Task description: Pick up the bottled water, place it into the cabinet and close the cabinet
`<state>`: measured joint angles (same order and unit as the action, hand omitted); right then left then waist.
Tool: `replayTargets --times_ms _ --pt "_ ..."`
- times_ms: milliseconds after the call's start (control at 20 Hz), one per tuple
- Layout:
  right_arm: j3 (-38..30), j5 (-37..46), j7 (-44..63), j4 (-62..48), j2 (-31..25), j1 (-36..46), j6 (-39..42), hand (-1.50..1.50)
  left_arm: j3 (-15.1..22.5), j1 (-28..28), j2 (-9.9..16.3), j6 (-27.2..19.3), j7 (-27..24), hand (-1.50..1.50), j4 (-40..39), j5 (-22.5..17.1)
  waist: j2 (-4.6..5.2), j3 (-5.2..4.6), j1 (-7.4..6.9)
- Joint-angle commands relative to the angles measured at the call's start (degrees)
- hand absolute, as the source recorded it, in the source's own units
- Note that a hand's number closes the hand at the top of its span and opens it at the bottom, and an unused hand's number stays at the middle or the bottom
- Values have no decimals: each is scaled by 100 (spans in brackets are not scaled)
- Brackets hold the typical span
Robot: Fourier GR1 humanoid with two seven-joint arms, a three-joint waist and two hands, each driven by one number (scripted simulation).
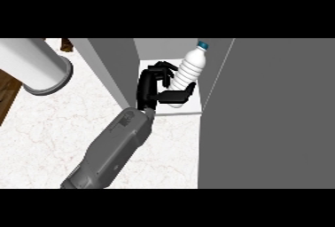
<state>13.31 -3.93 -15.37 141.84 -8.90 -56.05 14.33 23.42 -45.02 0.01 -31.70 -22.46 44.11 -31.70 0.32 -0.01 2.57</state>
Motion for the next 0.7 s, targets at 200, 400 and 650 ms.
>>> replayTargets --times_ms 200,400,650 --pt "-185 -531 309 356 -19 243 83 -150 -179 -979 -1 36 -288 150 -1651 -234 78 -4 131" --pt "-431 -776 187 291 -53 83 193 -150 -123 -1508 25 -306 71 150 -2414 293 58 4 108" --pt "-428 -785 287 259 -60 281 252 -150 -625 -1595 65 -445 -234 150 -3012 42 134 -4 172"
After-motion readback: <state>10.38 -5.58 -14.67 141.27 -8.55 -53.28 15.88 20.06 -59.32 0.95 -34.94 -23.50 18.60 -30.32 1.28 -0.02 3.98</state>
